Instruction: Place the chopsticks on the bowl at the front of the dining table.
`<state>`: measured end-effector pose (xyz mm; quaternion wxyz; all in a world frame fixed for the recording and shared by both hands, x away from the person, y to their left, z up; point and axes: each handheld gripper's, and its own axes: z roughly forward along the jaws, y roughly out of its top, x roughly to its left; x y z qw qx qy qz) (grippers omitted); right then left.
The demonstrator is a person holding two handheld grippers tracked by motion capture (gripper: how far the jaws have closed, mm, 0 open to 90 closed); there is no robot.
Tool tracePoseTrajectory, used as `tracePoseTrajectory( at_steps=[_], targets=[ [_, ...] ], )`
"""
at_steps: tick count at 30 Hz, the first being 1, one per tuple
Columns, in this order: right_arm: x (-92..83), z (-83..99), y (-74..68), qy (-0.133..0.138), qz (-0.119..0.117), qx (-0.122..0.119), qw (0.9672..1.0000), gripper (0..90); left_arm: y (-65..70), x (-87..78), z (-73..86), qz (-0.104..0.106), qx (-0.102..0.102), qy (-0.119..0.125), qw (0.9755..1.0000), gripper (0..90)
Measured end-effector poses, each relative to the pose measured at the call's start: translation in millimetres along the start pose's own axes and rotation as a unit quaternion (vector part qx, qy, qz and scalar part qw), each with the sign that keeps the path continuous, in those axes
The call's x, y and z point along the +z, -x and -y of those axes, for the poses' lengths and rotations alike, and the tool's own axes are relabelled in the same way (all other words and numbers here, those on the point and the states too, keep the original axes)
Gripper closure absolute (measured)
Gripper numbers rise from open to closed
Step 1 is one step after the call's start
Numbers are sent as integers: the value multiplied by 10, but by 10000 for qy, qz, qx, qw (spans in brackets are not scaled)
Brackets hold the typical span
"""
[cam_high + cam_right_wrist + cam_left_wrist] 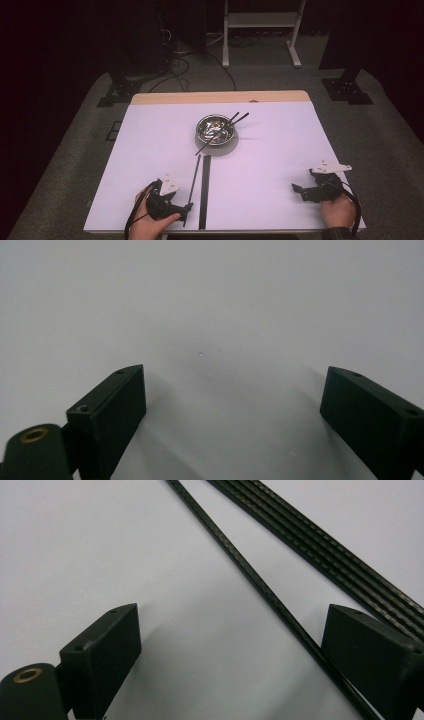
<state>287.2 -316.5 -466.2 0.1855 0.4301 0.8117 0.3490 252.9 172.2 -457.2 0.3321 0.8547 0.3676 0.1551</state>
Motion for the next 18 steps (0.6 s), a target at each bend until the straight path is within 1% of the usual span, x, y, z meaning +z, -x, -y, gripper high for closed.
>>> tracePoseTrajectory(
  at_steps=[8,18],
  targets=[
    [0,0,0,0,0,0,10000,95,-63,-21,17,-53,-43,-22,10000,82],
    [0,0,0,-1,-2,-2,10000,94,-152,-45,38,-134,-147,-48,9998,82]
  ],
)
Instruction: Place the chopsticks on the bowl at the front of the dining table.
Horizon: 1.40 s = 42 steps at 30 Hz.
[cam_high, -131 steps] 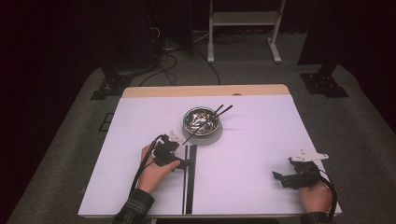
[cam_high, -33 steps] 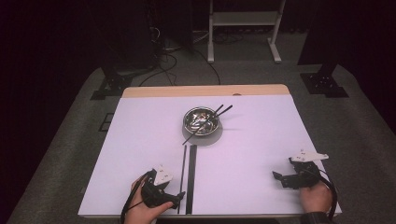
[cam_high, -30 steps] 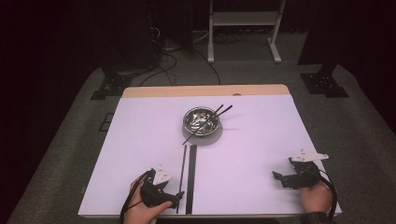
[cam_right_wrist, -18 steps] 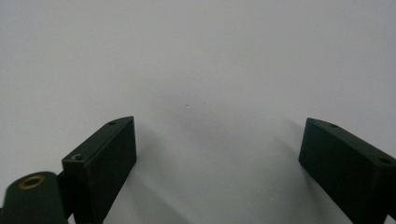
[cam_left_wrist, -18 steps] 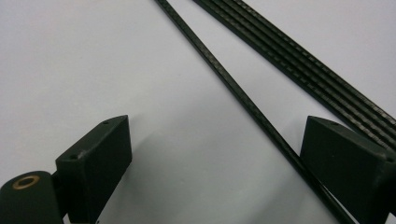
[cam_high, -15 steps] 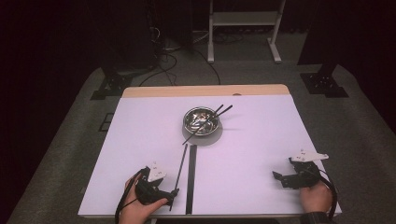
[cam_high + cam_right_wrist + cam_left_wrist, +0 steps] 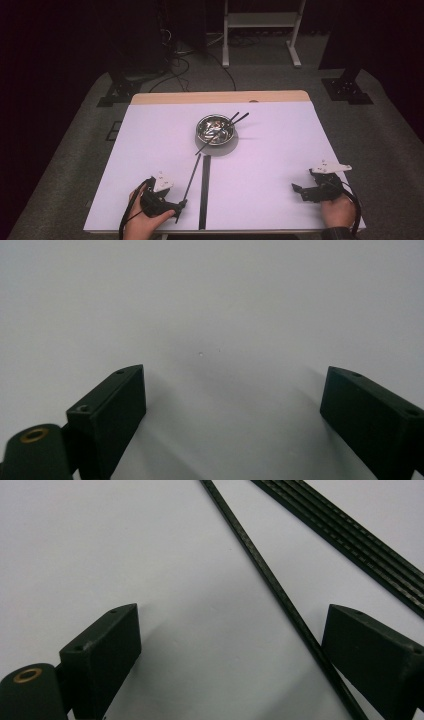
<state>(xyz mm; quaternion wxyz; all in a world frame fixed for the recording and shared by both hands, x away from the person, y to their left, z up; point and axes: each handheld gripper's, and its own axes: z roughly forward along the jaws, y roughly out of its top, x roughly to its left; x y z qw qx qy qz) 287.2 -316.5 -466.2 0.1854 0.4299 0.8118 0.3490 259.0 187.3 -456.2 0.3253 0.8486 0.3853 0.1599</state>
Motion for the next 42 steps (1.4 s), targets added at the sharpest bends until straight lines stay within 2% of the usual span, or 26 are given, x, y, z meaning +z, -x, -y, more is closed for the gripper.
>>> tracePoseTrajectory(
  at_steps=[17,42],
  targets=[
    [0,0,1,0,-1,4,10000,94,-172,-30,25,-153,-181,-29,9997,82],
    [1,-1,1,-1,-4,5,10000,94,-440,-61,50,-282,-299,-68,9991,82]
  ],
)
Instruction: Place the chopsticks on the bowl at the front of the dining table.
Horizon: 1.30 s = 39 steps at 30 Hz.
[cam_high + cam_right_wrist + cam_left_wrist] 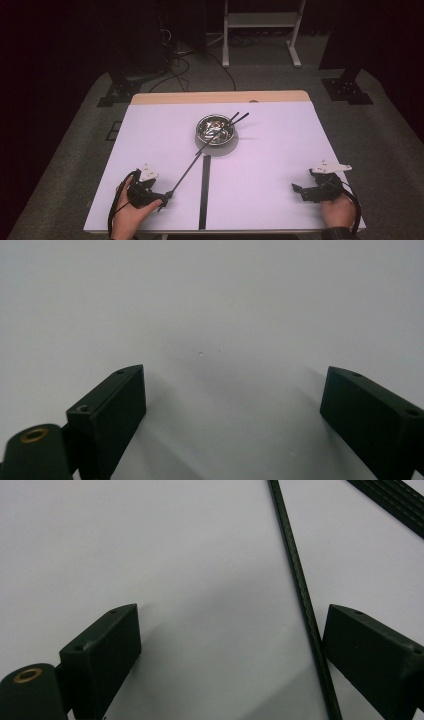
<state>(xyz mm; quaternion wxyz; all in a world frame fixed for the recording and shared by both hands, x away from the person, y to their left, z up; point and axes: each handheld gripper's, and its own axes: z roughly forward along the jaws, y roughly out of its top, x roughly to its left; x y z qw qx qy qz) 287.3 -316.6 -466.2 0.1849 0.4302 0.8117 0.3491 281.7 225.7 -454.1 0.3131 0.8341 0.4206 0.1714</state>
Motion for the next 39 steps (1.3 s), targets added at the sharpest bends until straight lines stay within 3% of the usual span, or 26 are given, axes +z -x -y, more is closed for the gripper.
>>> tracePoseTrajectory(
  at_steps=[30,39],
  targets=[
    [0,0,0,-1,-2,7,10000,94,-337,-54,76,-215,-253,68,9994,82],
    [0,0,0,-2,-1,3,10000,94,-311,-61,57,-102,-275,163,9994,82]
  ],
)
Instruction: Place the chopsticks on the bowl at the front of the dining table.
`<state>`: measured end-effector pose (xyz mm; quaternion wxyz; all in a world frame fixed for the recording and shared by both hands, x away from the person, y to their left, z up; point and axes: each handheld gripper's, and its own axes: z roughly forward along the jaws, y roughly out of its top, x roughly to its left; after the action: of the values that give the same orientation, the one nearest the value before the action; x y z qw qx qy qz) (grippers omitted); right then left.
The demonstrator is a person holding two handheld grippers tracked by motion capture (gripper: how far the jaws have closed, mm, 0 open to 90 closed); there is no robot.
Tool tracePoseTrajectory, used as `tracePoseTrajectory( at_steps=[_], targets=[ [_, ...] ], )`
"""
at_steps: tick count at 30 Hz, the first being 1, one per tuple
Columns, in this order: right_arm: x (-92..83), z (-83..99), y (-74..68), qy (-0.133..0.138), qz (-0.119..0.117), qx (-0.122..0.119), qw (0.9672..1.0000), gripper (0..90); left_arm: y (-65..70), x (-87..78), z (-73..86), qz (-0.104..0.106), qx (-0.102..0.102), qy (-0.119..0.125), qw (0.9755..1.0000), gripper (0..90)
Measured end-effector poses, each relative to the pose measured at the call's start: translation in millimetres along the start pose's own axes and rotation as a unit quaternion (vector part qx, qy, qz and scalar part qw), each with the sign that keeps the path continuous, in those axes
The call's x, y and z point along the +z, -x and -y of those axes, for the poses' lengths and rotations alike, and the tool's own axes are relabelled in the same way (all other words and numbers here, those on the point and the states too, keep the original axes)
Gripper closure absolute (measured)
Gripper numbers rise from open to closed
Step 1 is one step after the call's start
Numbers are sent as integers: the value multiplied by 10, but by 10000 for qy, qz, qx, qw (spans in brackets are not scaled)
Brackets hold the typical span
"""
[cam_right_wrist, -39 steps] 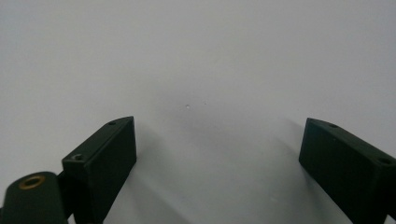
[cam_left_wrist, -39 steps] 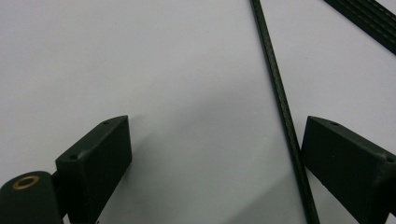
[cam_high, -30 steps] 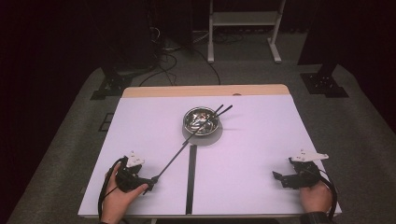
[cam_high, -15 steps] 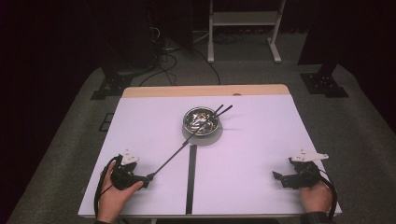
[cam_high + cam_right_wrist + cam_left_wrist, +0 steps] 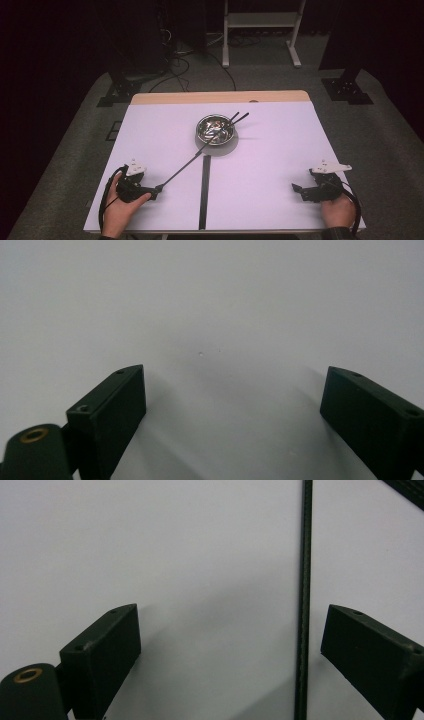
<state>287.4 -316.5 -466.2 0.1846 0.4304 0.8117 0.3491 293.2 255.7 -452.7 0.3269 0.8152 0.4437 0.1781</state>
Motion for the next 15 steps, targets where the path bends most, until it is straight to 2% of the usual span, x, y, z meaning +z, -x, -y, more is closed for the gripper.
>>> tracePoseTrajectory(
  at_steps=[15],
  targets=[
    [0,0,-2,0,4,0,10000,94,88,75,-125,171,46,104,9998,82]
  ],
)
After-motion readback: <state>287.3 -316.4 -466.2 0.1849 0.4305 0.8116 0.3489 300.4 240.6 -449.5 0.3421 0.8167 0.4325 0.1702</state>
